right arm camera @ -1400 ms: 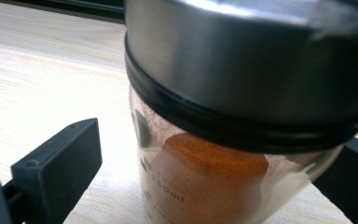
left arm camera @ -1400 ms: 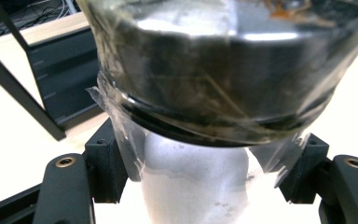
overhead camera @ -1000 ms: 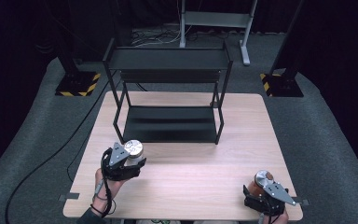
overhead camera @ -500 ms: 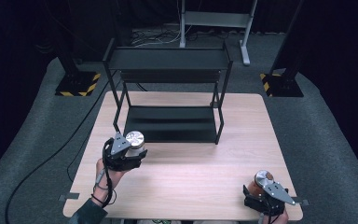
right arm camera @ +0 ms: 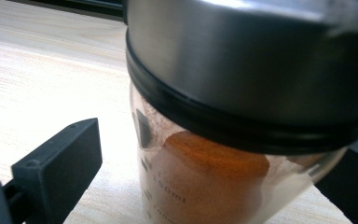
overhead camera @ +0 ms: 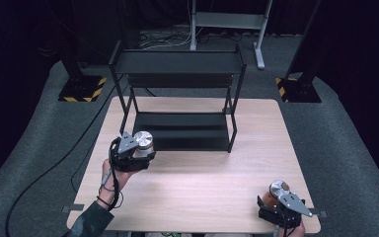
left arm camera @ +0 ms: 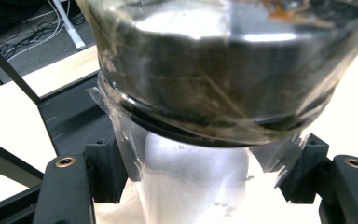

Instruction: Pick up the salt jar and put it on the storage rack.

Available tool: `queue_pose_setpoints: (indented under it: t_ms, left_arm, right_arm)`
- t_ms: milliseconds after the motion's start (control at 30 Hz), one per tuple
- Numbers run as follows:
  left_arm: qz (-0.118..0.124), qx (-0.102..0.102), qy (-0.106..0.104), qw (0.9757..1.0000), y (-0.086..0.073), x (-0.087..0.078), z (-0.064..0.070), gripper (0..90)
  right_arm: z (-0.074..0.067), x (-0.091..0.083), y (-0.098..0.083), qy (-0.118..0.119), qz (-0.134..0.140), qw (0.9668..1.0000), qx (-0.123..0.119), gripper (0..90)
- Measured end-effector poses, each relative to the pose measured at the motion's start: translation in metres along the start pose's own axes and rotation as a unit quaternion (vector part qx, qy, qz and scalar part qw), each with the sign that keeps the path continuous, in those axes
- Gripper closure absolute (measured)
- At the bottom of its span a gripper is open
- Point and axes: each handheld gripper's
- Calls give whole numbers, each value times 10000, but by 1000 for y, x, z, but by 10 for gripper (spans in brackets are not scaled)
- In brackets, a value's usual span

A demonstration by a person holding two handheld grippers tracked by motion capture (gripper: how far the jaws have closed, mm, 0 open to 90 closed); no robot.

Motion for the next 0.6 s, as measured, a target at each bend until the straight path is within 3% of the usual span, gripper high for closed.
queue_pose_setpoints:
  t_ms: [600]
  left_arm:
    - [-61,-20,-5,10000,23,7,-9,308]
  right_arm:
    - [0,0,1,3,-14,10000,-10,0]
Point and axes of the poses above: each handheld gripper's, and its own axes: x roughly forward along the jaws, y roughly out of its top, z roughly to its right, and after that the axes turned 10 degrees about -x, right-handed
